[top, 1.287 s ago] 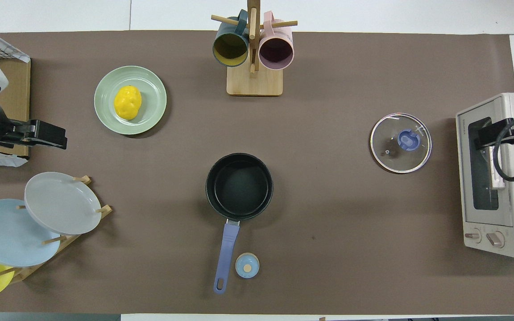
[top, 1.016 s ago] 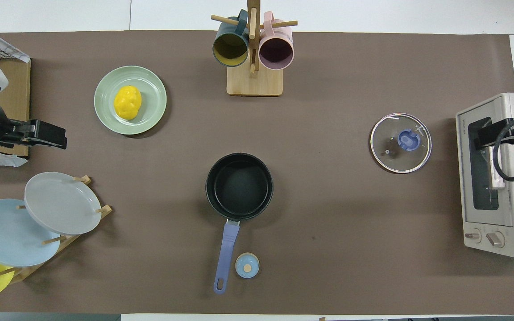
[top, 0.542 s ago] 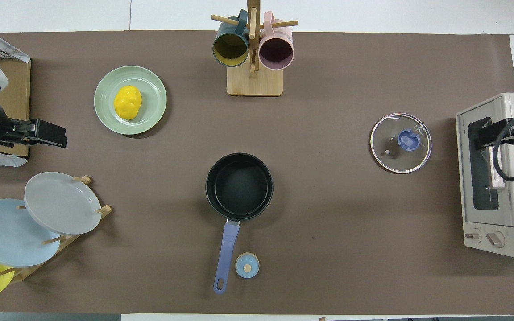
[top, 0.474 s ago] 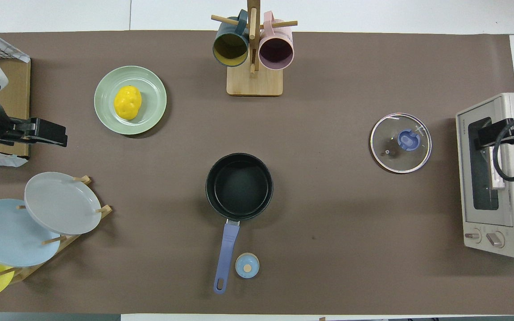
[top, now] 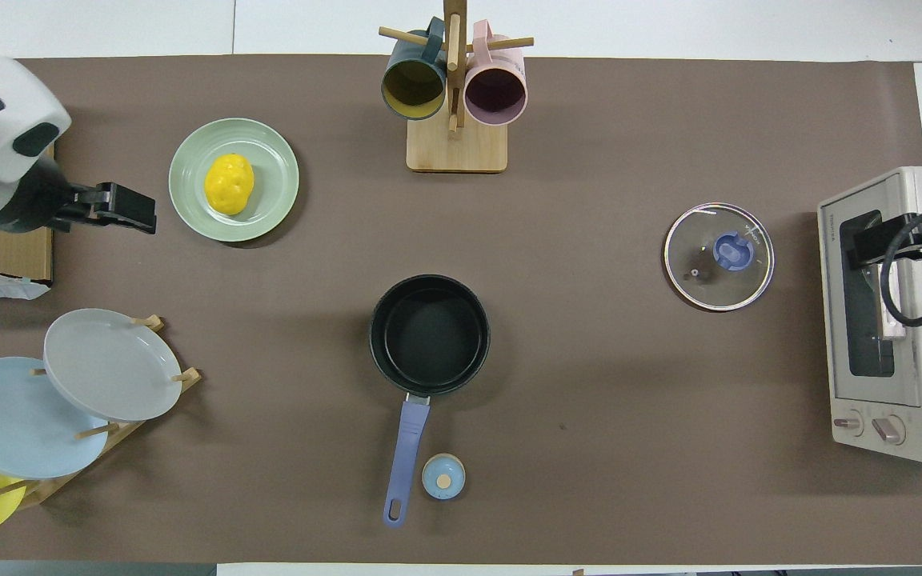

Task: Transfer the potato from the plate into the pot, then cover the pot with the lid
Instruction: 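Grasp the yellow potato with the left gripper while the right gripper reaches the lid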

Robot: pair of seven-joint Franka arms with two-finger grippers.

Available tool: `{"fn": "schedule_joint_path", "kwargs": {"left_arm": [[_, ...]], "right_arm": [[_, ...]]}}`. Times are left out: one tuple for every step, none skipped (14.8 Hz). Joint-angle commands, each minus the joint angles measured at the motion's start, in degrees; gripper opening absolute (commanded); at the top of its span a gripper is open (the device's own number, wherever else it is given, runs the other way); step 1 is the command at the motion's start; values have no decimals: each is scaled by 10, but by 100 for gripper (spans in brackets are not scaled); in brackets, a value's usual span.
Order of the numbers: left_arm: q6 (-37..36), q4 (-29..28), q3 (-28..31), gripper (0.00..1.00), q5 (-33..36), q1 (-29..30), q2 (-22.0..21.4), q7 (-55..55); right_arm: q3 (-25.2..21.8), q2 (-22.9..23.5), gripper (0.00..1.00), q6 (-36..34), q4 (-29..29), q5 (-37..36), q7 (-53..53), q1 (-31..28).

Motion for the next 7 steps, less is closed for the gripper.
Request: {"fn": "schedule_joint_path", "kwargs": {"left_arm": [[42,82,4,100,10,-17,131,6],[65,93,4,100,11,-18,157,6],[91,98,4,100,11,-18,178,8],[110,100,4,100,12,-18,201,9],[125,112,5,100,18,-18,224,9],[135,126,5,100,38,-19,250,10],[147,128,4,100,58,-18,262,12]], "right_arm": [[4,-21,100,16,-30,4,-25,8],[4,-21,100,16,-31,4,-29,8],[4,-22,100,17,-34,4,-28,8],[4,-24,100,20,-42,5,-26,8],[4,-29,100,39,-57,6,-24,8],[5,-40,100,62,-82,9,-24,8],[5,-41,100,77,-92,10,-24,10]]}}
